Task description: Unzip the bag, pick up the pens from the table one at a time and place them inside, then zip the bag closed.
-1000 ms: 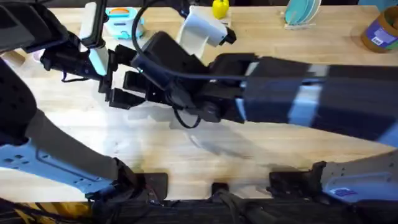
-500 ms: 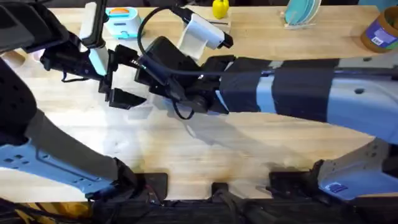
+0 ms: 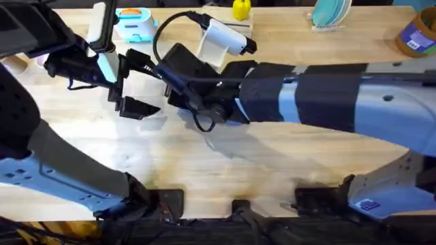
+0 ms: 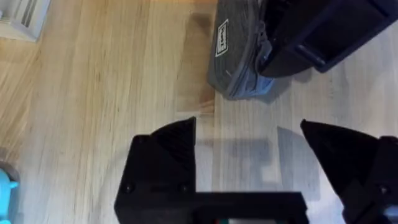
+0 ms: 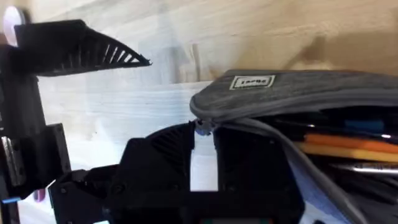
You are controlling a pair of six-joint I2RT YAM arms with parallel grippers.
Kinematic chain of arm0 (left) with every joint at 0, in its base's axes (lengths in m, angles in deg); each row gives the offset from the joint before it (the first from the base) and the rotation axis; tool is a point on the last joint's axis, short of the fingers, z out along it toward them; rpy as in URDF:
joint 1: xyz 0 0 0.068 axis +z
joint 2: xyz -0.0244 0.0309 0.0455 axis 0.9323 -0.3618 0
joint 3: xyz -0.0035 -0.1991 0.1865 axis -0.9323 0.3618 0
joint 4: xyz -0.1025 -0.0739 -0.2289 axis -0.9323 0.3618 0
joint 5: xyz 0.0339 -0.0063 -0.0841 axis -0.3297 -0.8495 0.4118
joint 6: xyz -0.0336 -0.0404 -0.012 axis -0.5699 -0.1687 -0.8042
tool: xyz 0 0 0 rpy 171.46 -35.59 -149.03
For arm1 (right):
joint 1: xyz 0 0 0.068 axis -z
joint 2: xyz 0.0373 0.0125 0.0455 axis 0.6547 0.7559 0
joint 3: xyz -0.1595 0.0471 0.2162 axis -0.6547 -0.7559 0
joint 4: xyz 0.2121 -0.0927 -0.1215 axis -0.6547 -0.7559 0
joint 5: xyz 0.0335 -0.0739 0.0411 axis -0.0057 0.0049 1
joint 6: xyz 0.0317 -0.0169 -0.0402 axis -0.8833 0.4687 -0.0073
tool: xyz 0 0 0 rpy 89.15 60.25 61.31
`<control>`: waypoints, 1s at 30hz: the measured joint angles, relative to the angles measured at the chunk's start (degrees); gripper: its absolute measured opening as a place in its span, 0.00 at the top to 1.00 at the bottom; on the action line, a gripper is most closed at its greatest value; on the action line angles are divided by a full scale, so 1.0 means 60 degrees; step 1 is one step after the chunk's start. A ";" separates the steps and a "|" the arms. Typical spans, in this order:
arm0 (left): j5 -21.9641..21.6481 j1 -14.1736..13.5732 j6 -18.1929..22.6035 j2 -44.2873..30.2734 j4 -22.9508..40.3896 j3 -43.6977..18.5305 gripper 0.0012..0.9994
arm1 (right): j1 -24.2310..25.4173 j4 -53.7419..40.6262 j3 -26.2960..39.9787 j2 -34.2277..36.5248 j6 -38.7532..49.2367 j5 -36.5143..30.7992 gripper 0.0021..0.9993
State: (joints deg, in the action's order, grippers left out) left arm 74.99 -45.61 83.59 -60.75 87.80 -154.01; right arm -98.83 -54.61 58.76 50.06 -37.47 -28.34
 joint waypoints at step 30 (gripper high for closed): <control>0.0000 0.0000 0.0000 0.0000 0.0000 0.0000 0.01 | 0.0310 0.0120 0.0004 0.0004 -0.0294 0.0044 0.81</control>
State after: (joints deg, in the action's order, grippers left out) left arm 74.99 -45.61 83.59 -60.75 87.80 -154.01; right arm -96.97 -53.89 58.78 50.08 -39.23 -28.08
